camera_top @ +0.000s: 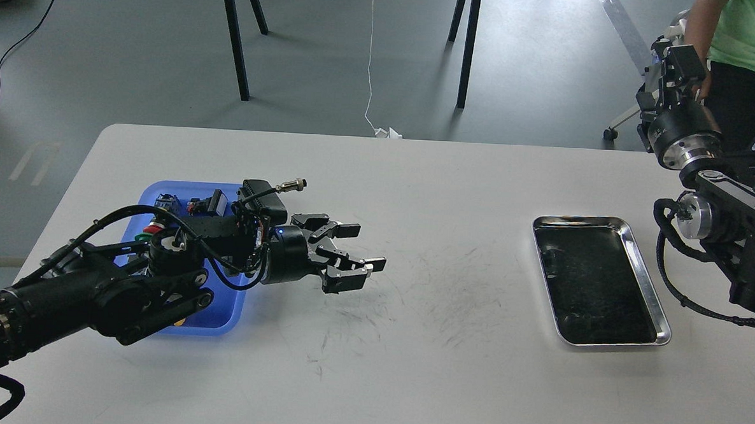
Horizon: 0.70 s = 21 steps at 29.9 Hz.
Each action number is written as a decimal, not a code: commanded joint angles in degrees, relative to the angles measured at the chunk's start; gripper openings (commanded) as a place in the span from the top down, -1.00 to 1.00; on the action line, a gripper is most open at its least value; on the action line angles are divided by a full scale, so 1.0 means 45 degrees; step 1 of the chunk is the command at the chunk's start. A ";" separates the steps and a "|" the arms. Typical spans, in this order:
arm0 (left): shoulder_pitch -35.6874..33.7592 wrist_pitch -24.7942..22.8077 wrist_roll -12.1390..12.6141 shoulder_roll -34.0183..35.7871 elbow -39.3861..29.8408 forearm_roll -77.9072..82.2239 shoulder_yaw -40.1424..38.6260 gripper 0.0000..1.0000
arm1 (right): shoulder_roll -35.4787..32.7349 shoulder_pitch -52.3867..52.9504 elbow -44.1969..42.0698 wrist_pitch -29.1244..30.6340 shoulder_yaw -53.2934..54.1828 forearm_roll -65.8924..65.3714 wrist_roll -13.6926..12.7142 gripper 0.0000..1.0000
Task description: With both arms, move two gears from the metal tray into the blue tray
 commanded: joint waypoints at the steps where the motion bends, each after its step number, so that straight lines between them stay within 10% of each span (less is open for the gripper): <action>1: 0.0236 0.0560 0.0001 0.0043 0.0493 0.0235 0.0076 -0.60 | 0.0063 -0.0031 0.0016 -0.0065 0.0011 0.0000 0.0000 -0.89; 21: 0.1428 0.2514 0.0001 0.0160 0.1588 0.1310 0.0095 -0.48 | 0.0200 -0.1123 0.0172 0.0989 0.2276 0.0059 0.0000 -0.89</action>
